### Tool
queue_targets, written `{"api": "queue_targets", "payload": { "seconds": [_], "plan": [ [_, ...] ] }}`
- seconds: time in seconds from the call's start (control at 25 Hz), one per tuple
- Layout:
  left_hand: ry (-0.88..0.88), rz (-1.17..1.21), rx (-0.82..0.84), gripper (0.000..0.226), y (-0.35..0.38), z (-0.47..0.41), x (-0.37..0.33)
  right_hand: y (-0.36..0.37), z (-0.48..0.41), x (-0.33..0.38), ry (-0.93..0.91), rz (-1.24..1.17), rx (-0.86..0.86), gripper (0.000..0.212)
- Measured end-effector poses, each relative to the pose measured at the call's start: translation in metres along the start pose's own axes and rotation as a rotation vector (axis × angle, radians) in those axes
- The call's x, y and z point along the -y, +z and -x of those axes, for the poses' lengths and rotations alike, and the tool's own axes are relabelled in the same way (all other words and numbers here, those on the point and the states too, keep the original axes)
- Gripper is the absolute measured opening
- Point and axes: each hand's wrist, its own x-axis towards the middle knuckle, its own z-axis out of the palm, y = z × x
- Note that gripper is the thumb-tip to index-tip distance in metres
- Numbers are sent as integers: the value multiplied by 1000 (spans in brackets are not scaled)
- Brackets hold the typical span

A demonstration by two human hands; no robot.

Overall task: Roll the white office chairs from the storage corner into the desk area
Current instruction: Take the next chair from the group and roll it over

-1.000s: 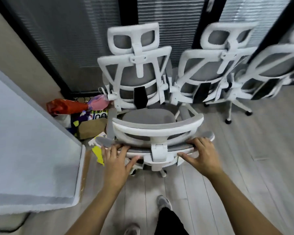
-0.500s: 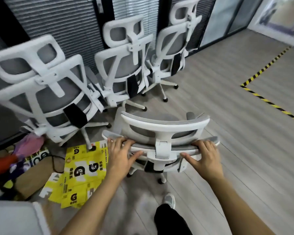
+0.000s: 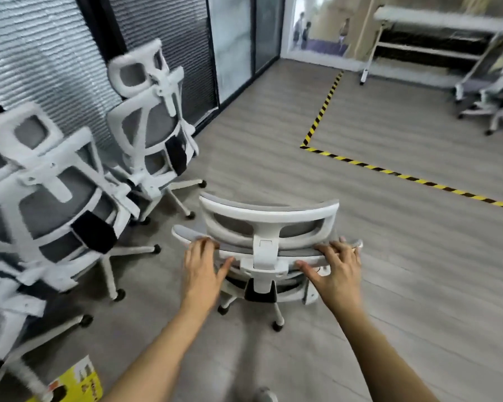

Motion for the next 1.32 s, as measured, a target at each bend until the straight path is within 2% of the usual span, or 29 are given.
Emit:
{"api": "queue_targets", "payload": {
  "seconds": [0.16,0.44,0.76,0.96,1.32],
  "plan": [
    [8,83,84,50,75,-128,-58,8,-95,-73,128,36,-2,64],
    [170,170,143,44,219,-348,-164,20,-271,-215,272,99,-138,67],
    [325,165,324,41,390,-602,-317,10,-489,-372,658,93,-120,65],
    [393,184,340,41,508,-749,-418,13,-635,-503,673,19,-208,58],
    [363,186,363,33,709,-981,-624,-19,-913,-756,696,19,-144,61]
  ]
}}
